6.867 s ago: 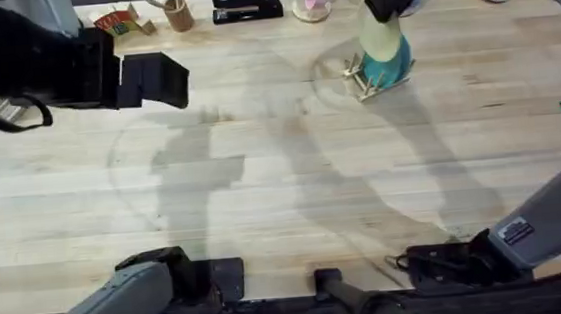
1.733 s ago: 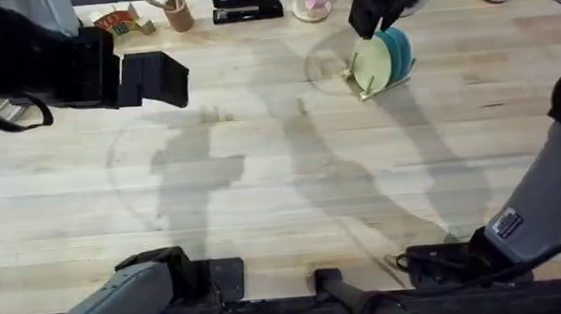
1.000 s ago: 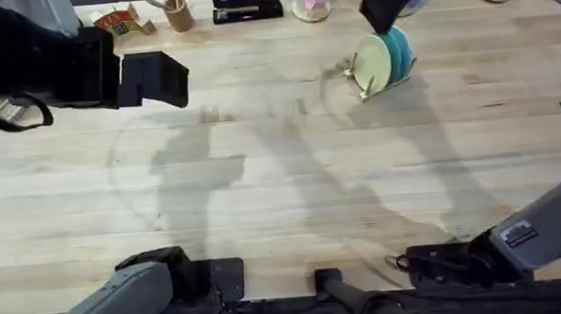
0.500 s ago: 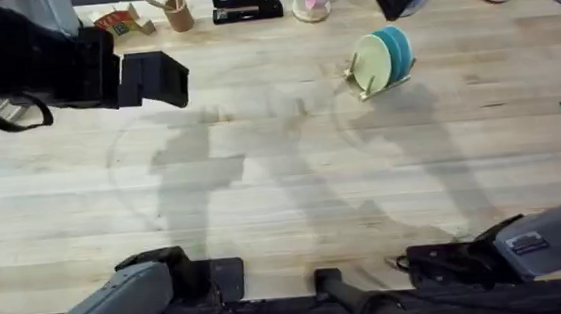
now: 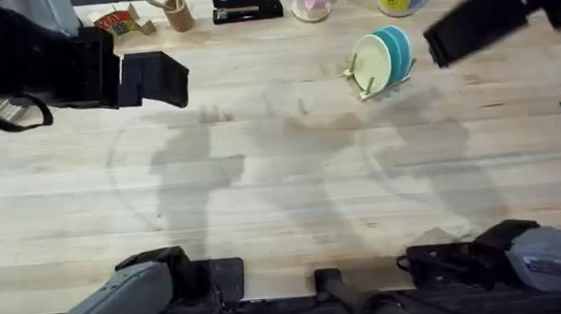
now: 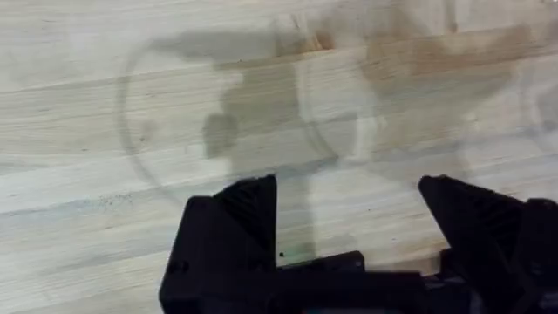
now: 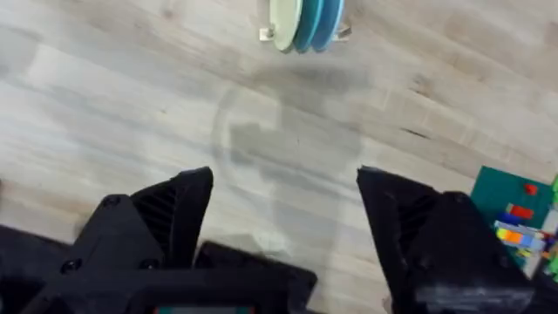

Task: Pick up the plates from the table one by one and place each into a slot on the dish rack.

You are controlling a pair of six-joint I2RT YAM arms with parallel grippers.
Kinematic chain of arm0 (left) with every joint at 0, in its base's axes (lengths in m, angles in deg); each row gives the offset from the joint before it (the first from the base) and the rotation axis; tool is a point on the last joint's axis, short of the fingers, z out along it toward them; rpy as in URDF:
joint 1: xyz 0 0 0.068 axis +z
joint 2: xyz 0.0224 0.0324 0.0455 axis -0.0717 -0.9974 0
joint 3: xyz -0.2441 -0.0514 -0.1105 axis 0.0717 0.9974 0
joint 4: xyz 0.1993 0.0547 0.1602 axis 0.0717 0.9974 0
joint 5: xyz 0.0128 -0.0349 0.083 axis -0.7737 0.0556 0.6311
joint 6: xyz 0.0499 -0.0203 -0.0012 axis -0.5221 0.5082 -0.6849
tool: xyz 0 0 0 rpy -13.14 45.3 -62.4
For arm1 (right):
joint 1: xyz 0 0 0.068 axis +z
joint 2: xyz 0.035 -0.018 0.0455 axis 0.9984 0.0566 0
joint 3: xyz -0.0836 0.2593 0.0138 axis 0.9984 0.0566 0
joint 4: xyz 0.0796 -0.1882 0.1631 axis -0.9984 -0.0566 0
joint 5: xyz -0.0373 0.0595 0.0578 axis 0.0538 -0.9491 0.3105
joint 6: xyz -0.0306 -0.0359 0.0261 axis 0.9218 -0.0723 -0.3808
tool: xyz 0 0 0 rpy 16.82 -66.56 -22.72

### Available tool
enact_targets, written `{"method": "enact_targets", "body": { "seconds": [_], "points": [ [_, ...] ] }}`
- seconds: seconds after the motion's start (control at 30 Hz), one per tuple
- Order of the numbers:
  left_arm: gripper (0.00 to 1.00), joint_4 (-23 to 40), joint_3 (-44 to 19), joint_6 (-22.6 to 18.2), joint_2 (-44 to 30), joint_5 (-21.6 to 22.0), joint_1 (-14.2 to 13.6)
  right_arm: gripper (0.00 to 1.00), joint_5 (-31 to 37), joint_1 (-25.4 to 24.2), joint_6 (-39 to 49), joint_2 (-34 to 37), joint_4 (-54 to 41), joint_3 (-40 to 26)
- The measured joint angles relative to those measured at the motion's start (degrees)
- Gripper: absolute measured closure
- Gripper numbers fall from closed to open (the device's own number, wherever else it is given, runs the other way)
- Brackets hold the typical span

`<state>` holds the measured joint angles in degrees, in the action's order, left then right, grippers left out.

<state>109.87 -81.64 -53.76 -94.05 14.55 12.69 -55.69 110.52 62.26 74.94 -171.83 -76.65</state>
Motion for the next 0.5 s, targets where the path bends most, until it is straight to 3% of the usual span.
{"method": "enact_targets", "body": {
  "seconds": [0.3, 0.5],
  "points": [
    [0.005, 0.02, 0.0, 0.01, 0.0, 0.0, 0.0, 0.009, 0.0, 0.0, -0.82, -18.75, 7.56, 20.4],
    [0.005, 0.02, 0.0, 0.01, 0.0, 0.0, 0.0, 0.007, 0.0, 0.0, -2.1, -23.08, 7.6, 24.99]
  ]
}}
